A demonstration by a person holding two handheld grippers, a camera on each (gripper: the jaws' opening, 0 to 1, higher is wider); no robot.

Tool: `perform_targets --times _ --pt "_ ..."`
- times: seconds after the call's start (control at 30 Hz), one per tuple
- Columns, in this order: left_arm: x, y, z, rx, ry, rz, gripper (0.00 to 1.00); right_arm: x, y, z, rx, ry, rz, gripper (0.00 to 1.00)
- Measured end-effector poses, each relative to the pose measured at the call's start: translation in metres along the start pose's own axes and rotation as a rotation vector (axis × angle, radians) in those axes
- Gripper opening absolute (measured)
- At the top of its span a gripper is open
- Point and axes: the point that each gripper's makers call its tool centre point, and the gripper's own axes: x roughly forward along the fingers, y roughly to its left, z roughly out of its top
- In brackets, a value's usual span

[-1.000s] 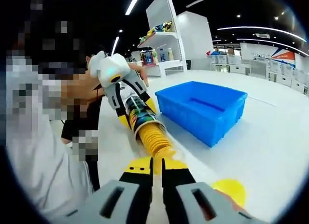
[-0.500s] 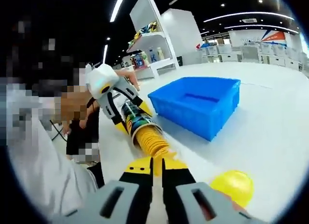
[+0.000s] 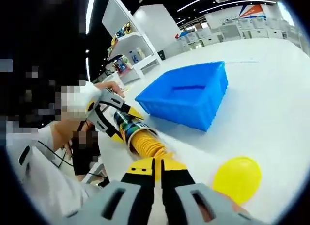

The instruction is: Open the lid of the chip container on the table, take out the chips, place them into the box in front of the container, and close the lid

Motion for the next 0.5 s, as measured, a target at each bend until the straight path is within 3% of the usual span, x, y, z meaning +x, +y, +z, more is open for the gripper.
perform_targets --times 0.3,0.5 --pt "0.0004 -0.0003 0.0001 0.0 0.003 0.001 0.48 0.0061 0.0002 0.0014 0.0 0.071 -0.047 0.07" --pt "0.0007 -0.0018 0.0012 0.001 -0.004 0.003 0.48 0.0049 -0.0034 0.0021 0.003 0.08 -0.07 0.06"
